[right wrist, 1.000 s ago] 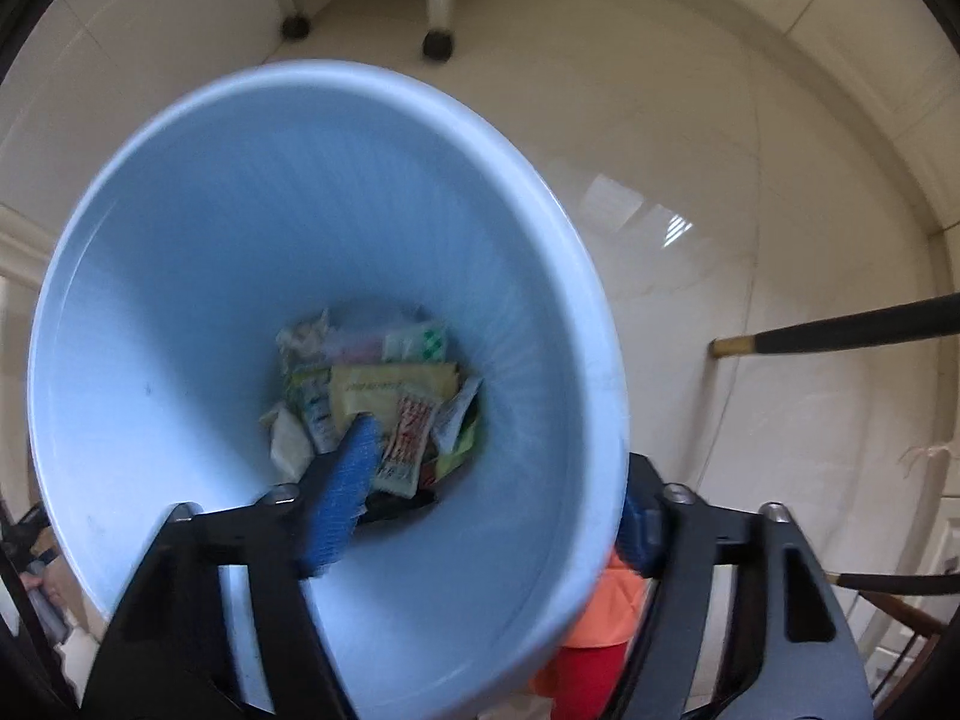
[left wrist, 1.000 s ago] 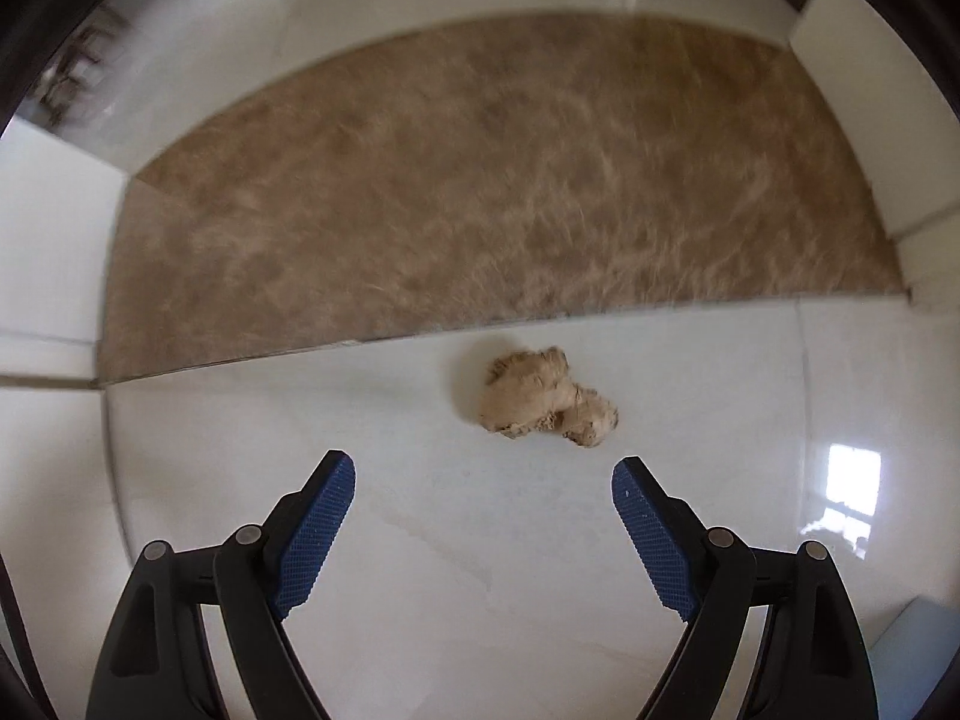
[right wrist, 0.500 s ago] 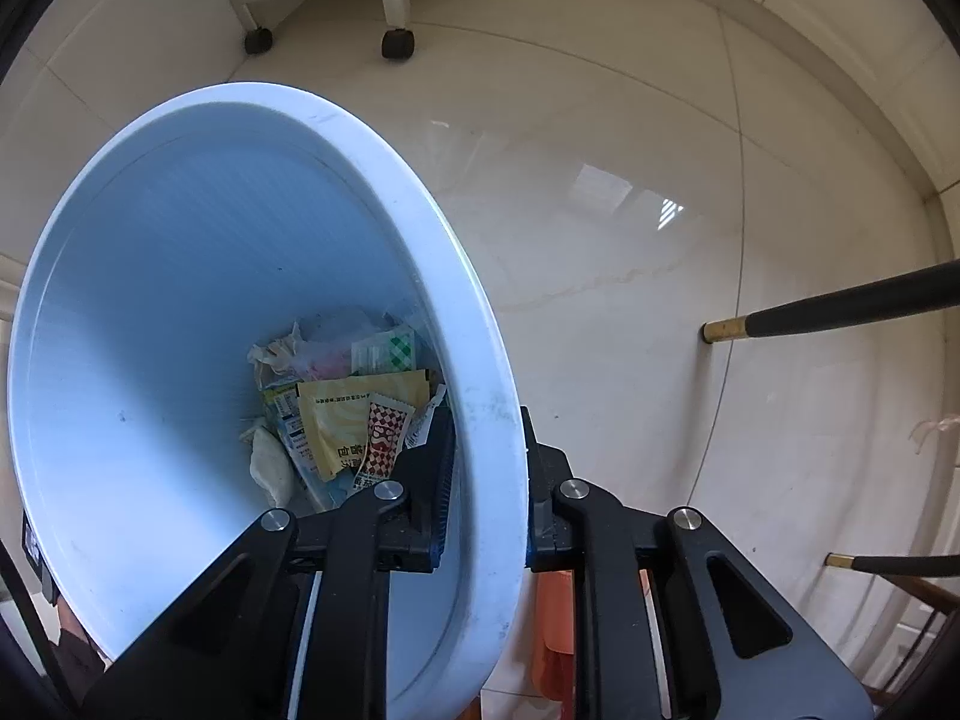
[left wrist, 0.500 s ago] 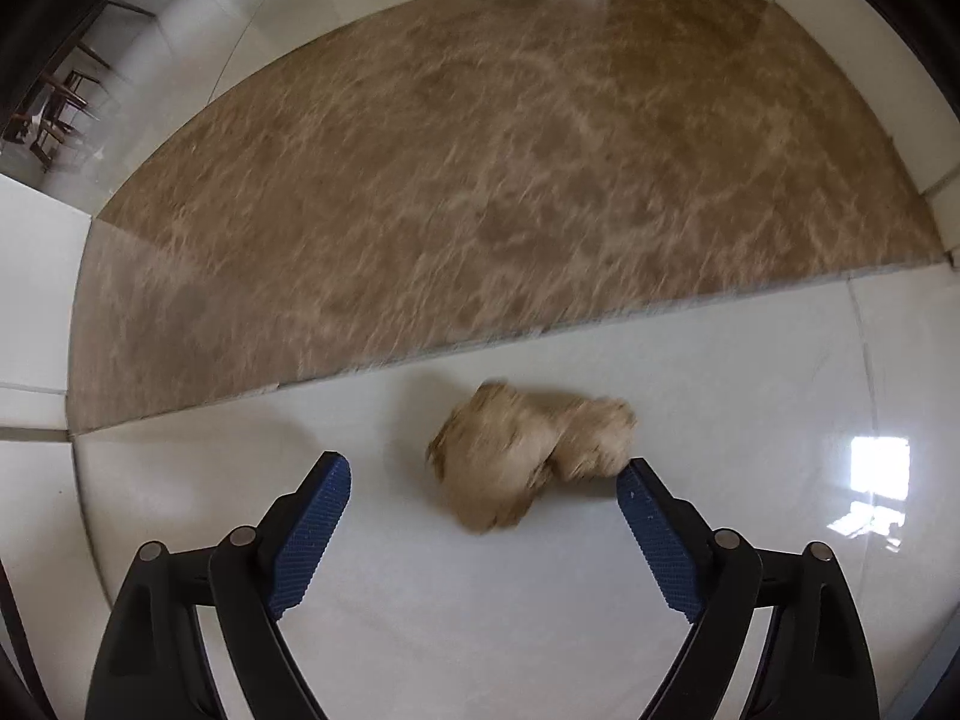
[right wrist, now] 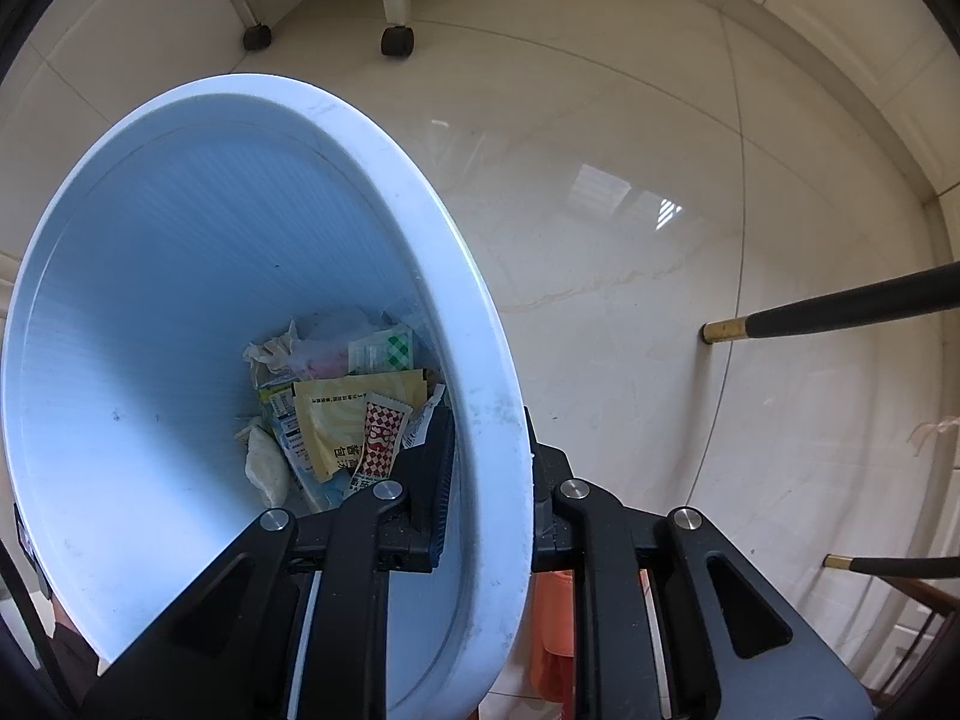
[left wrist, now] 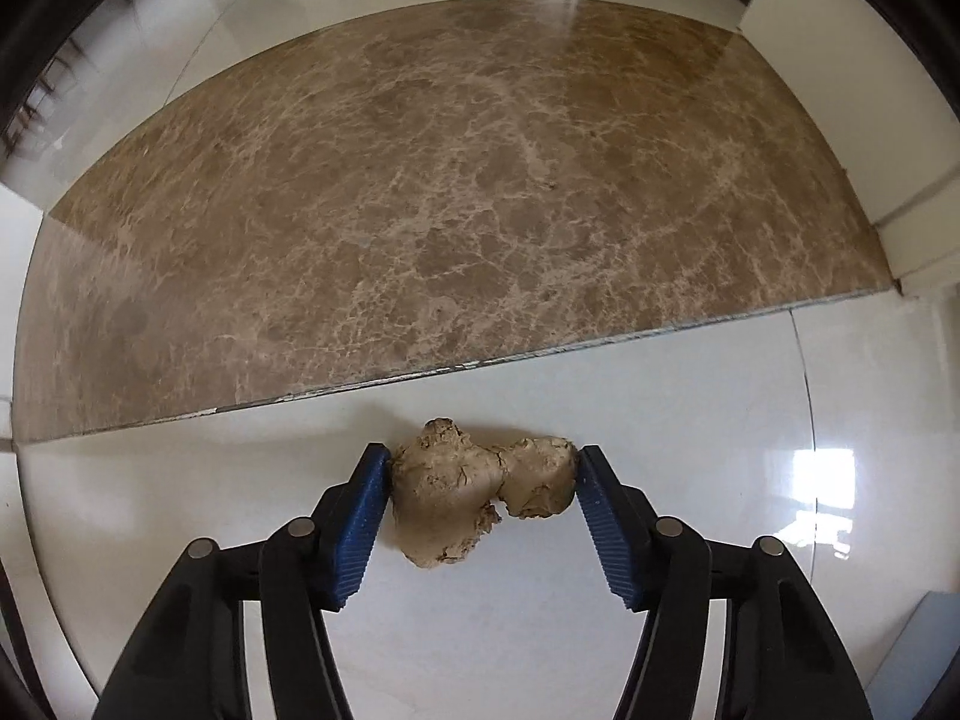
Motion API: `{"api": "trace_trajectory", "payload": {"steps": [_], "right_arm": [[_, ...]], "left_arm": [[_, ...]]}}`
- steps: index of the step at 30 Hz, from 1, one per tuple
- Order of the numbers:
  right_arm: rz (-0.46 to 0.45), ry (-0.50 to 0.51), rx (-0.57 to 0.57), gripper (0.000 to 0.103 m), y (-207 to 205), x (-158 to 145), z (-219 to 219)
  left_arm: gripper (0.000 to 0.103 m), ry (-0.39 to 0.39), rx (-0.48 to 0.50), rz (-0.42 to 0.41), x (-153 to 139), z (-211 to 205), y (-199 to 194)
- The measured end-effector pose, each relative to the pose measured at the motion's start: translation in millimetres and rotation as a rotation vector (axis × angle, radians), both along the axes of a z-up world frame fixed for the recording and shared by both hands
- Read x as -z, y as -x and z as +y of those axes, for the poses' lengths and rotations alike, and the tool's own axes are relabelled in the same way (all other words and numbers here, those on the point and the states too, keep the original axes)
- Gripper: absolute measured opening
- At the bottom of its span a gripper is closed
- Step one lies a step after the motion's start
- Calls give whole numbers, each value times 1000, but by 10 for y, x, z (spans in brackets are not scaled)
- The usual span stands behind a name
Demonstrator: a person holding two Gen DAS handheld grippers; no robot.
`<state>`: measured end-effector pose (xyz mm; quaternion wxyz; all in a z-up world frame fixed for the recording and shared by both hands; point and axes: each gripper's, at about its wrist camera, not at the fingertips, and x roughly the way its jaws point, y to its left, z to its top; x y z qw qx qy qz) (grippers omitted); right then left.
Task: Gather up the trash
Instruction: 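Lift the ginger root with the left tool over the bin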
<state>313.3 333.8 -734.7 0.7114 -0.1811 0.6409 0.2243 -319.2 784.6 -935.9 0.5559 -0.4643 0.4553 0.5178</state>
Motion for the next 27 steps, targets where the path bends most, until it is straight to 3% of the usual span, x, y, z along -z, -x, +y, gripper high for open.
{"api": "trace_trajectory", "payload": {"steps": [7, 12, 16, 24, 27], "right_arm": [[0, 10, -33, 7, 45, 18, 27], [16, -3, -22, 5, 40, 24, 0], [28, -11, -17, 4, 54, 20, -30], [65, -56, 13, 4, 62, 22, -119], [71, -60, 13, 5, 75, 18, -133]], "left_arm": [[56, -23, 66, -8, -21, -205, -110], [56, -92, 161, -47, -396, -358, -381], [56, -157, 276, -115, -863, -550, -777], [56, -302, 536, -343, -2197, -1158, -1674], [56, -318, 679, -421, -2662, -1408, -2053]]}}
